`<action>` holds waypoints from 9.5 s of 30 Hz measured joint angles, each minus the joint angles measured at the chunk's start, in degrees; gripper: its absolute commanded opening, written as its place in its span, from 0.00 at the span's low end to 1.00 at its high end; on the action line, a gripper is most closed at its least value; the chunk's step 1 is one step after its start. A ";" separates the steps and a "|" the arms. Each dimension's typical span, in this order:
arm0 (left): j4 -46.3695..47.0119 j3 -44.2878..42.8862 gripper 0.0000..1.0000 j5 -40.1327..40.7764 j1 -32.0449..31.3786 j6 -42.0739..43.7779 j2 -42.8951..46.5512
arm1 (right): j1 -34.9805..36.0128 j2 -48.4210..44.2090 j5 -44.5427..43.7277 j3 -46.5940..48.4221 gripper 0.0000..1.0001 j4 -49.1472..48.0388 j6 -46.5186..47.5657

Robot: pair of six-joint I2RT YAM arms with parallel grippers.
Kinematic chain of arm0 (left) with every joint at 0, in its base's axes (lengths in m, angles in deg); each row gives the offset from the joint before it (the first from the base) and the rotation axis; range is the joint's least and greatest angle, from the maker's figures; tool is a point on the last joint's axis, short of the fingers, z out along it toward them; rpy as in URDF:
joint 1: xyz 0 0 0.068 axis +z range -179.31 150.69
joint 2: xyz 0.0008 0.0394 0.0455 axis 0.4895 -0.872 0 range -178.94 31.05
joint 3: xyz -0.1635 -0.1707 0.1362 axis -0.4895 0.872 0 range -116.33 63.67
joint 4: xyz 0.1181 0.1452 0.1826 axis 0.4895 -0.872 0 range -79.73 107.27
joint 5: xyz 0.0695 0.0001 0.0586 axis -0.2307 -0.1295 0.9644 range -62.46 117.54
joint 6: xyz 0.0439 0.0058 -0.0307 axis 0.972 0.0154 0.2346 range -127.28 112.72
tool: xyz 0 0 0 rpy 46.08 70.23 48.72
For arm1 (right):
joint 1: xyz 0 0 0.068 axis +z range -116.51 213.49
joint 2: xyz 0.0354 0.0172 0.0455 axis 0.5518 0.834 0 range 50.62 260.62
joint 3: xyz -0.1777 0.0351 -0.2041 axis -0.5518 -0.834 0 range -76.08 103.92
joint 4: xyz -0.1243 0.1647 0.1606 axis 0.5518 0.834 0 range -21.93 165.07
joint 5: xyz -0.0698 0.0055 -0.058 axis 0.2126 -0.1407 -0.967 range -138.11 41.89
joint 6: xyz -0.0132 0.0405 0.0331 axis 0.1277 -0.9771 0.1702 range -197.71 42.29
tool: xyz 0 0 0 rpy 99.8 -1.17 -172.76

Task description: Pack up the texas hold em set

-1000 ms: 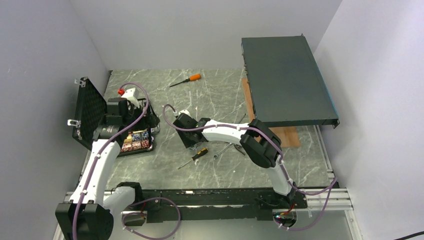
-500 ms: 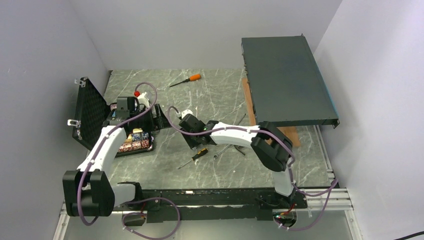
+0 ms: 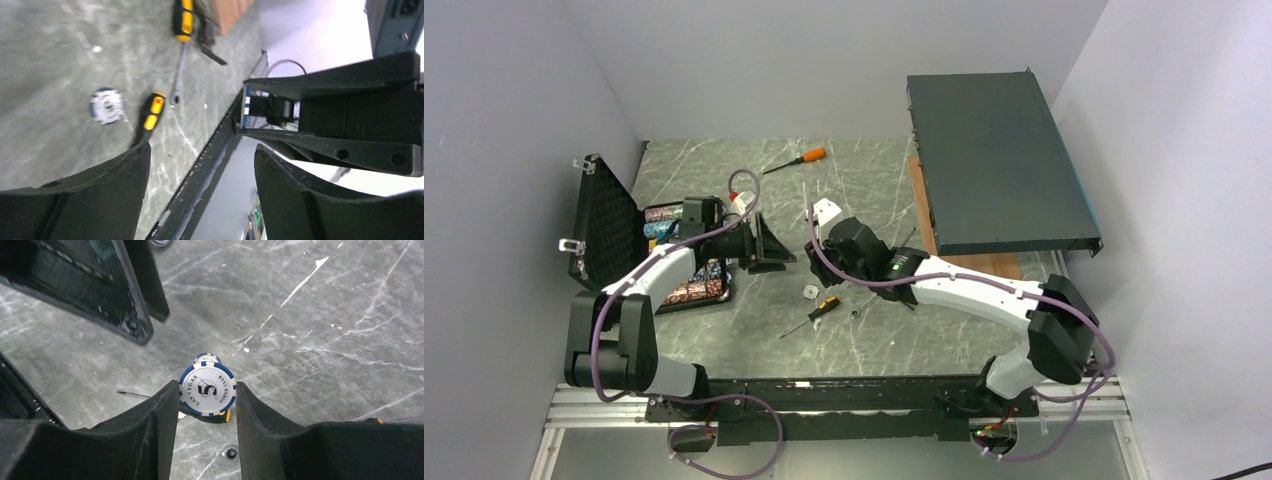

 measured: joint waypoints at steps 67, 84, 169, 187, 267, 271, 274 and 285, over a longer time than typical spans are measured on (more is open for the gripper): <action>-24.94 -8.04 0.00 54.99 -1.60 8.33 9.25 | 3.10 -6.21 -4.24 -5.92 0.96 -2.80 1.77; -31.32 -11.02 0.00 74.27 -1.57 7.54 3.39 | 3.10 -6.49 -4.22 -7.28 0.97 -2.67 0.90; -19.17 -6.27 0.66 45.05 1.64 10.71 21.81 | 0.24 31.76 1.68 22.51 0.19 20.00 -9.29; -13.68 -4.35 0.72 21.66 2.54 9.22 9.55 | -2.03 16.09 0.37 11.65 0.62 12.15 -6.80; -33.44 -37.24 0.32 66.90 -41.03 -11.67 -34.62 | -3.52 -45.03 -1.97 -2.01 0.97 25.99 -4.48; -33.18 -36.81 0.30 67.19 -41.03 -11.56 -34.10 | -3.52 -44.96 -1.95 -2.16 0.97 26.01 -4.50; -32.83 -36.15 0.30 67.12 -40.89 -11.19 -33.14 | -3.52 -44.96 -1.95 -2.34 0.97 25.97 -4.55; -31.63 -32.41 0.52 66.69 -37.44 -9.53 -20.98 | -3.52 -42.82 -1.46 -3.19 0.97 25.00 -4.66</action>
